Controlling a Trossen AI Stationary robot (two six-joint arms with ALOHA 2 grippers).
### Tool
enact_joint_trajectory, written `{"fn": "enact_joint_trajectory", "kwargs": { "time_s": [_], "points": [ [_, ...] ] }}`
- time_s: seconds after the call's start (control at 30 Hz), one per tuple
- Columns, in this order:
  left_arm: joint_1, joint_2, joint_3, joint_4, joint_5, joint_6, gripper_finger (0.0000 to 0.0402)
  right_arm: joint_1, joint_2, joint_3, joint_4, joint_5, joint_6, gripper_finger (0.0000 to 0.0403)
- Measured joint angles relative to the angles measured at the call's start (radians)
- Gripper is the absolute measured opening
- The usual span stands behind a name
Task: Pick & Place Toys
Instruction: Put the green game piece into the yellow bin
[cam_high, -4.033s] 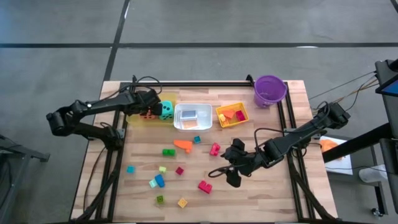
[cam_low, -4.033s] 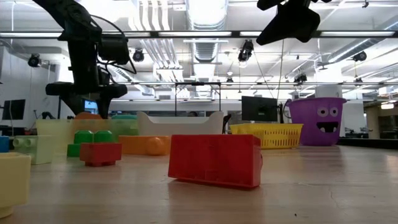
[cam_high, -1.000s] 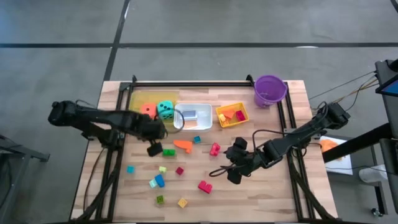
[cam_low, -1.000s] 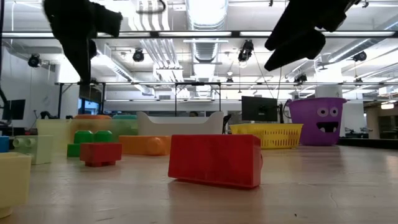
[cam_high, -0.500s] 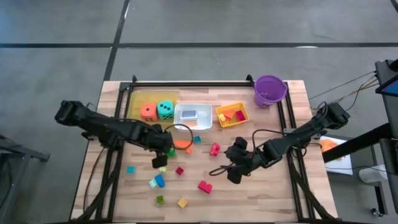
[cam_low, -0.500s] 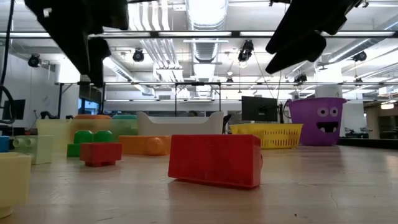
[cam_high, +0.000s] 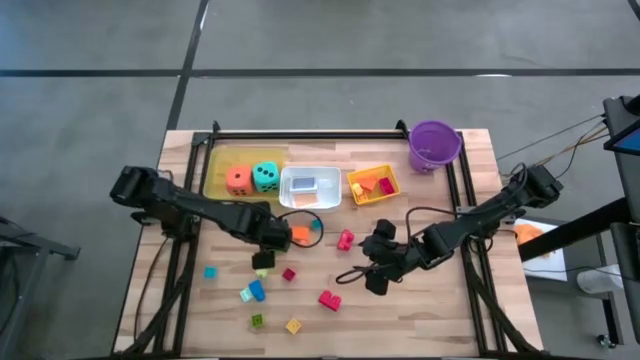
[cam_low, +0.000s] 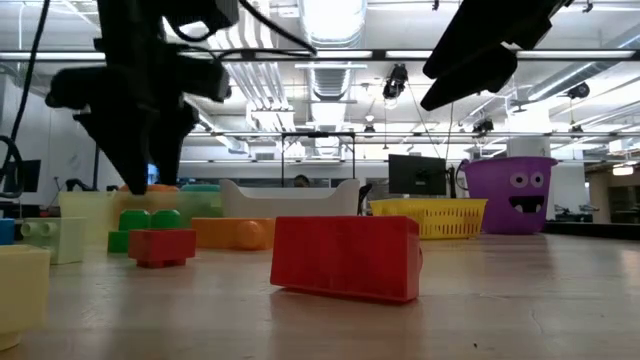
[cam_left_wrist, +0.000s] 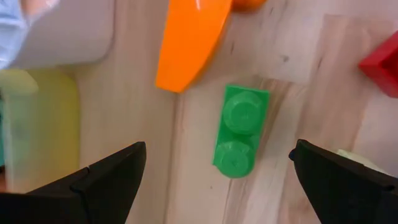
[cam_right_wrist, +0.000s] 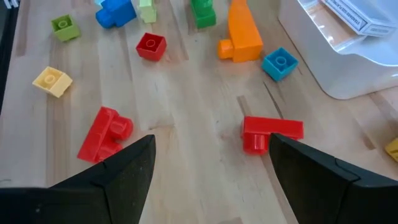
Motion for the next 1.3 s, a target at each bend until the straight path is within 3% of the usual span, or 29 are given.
{"fn": "enact_joint_trajectory", "kwargs": {
  "time_s": [0.4, 0.9, 1.03, 1.3],
  "points": [
    [0.003, 0.120, -0.004, 0.044, 0.022, 0.045, 0.0380, 0.026, 0.000, 0.028, 0.000, -0.003, -0.069, 0.0308],
    [0.004, 0.108, -0.156, 0.236, 0.100, 0.016, 0.0198, 0.105, -0.001, 0.087, 0.057, 0.002, -0.178, 0.0308],
    [0.004, 0.093, -0.149, 0.233, 0.116, 0.046, 0.0121, 0.112, -0.001, 0.095, 0.057, 0.002, -0.190, 0.0308],
    [0.004, -0.007, -0.146, 0.241, 0.129, 0.061, 0.0117, 0.115, -0.001, 0.095, 0.056, 0.045, -0.214, 0.0308]
  ]
}}
